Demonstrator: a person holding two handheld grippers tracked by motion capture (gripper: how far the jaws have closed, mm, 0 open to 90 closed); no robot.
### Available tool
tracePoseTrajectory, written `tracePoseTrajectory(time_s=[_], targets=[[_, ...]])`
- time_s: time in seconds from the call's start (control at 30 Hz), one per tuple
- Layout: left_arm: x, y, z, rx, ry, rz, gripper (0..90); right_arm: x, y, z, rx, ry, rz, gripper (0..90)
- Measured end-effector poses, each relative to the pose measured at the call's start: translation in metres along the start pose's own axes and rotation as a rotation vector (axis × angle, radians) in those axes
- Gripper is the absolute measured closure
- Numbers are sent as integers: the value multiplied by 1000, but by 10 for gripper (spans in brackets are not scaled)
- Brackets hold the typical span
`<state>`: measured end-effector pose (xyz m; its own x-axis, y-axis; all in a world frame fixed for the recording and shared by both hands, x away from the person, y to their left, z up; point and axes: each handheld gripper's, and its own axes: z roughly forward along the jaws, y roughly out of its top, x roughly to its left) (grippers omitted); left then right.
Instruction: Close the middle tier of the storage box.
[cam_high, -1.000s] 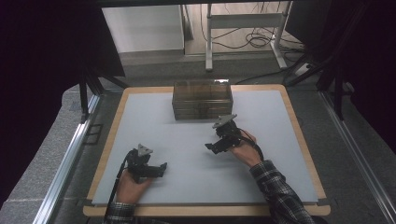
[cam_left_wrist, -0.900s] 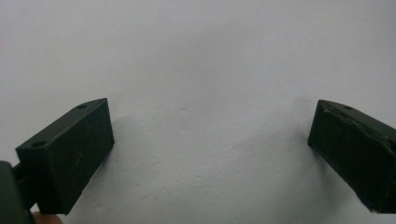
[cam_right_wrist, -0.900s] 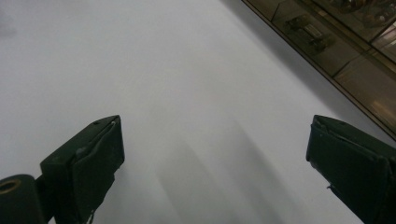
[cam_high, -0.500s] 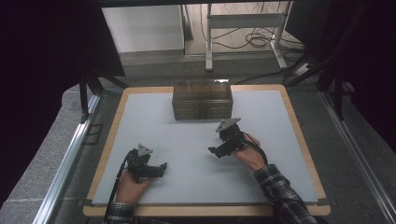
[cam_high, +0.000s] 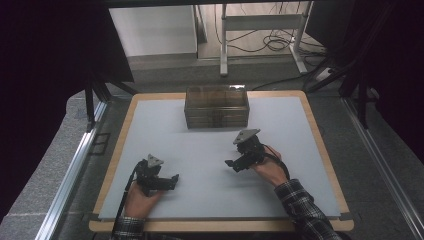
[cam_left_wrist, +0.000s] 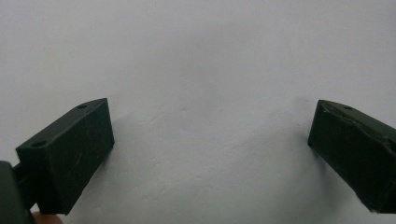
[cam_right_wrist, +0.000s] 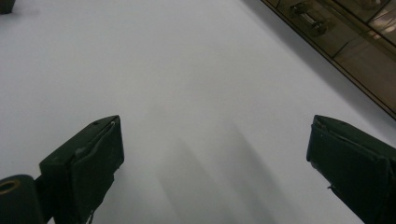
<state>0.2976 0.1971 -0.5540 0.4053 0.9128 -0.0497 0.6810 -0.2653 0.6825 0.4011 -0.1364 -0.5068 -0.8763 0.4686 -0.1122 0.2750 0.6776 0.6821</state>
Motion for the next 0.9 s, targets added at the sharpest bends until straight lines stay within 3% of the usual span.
tracePoseTrajectory(time_s=[0.9], targets=[[0, 0, 0, 0, 1, 0, 8, 8, -25, -26, -5, -7, 27, 15]])
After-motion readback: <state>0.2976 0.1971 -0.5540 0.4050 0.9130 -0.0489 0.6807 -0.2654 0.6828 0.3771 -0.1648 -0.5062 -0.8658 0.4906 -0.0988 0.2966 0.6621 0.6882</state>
